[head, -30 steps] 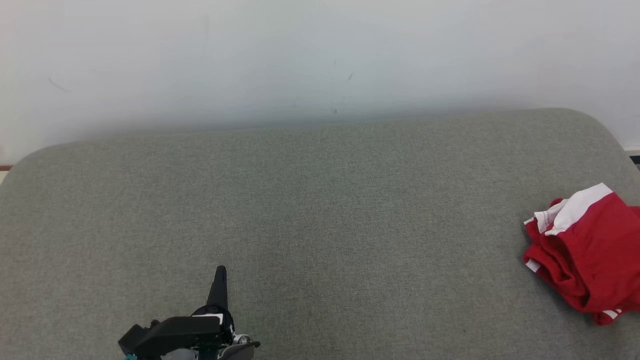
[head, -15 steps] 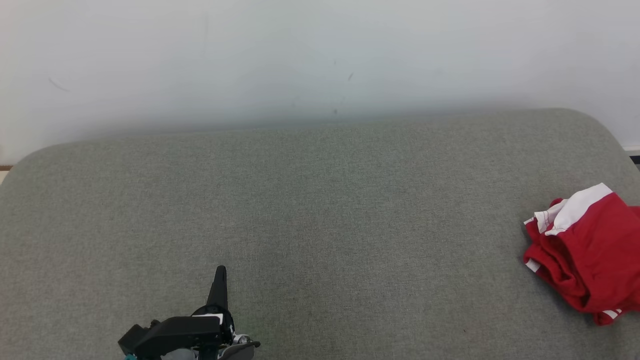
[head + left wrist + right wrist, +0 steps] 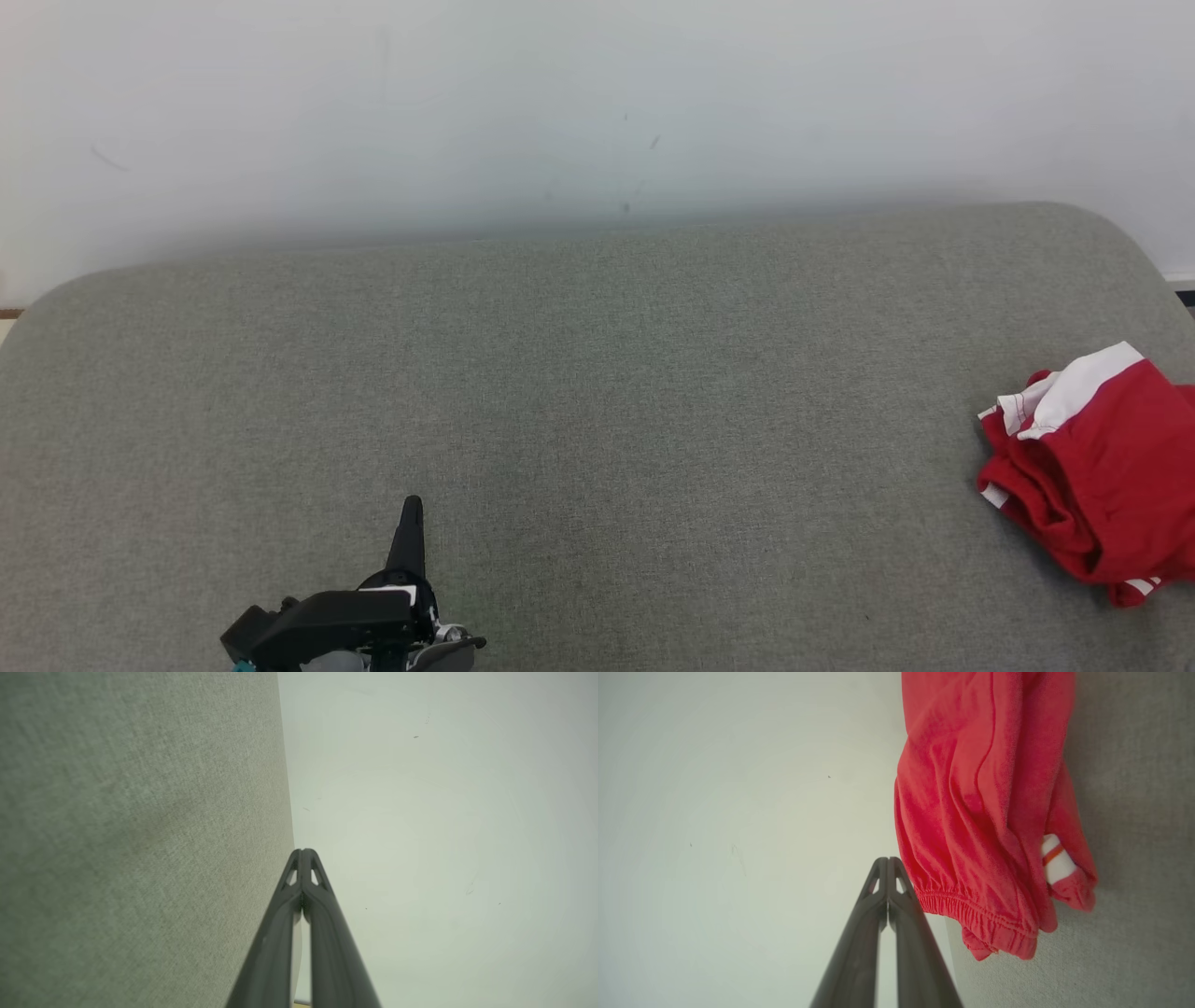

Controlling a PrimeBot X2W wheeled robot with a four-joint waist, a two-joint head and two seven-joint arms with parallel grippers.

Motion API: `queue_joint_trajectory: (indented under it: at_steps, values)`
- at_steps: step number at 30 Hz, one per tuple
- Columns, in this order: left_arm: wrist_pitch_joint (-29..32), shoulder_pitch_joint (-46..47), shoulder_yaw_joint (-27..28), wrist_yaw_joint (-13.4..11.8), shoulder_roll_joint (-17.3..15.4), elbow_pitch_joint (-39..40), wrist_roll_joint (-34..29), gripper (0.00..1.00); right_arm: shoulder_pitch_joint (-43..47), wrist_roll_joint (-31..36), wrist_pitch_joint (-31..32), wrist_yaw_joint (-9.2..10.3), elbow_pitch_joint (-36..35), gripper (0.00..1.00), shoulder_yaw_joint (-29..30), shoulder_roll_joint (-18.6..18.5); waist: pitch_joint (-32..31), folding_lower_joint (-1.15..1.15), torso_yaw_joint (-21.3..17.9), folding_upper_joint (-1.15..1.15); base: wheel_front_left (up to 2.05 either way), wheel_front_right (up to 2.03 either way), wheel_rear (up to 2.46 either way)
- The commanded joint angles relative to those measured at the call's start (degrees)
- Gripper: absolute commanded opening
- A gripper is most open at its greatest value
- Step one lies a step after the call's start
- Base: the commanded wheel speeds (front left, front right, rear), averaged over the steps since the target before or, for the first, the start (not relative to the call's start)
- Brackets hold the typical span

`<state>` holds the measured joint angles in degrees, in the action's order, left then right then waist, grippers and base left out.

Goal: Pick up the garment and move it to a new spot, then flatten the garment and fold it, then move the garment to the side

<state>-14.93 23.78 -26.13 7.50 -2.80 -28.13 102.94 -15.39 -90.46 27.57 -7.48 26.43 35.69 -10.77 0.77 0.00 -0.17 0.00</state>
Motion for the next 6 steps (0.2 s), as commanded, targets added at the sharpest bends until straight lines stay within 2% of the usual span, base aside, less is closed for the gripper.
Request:
queue_joint_trajectory:
  at_steps: [1,6]
  values:
    - [-0.2,0.2,0.0,0.2,0.0,-0.2,0.3,0.00,-0.2,0.2,0.1,-0.02,0.1,0.00,0.1,0.2,0.0,0.00,0.0,0.00,0.00,0.00,0.00]
    - [-0.2,0.2,0.0,0.2,0.0,-0.2,0.3,0.00,-0.2,0.3,0.1,-0.02,0.1,0.00,0.1,0.2,0.0,0.00,0.0,0.00,0.00,0.00,0.00]
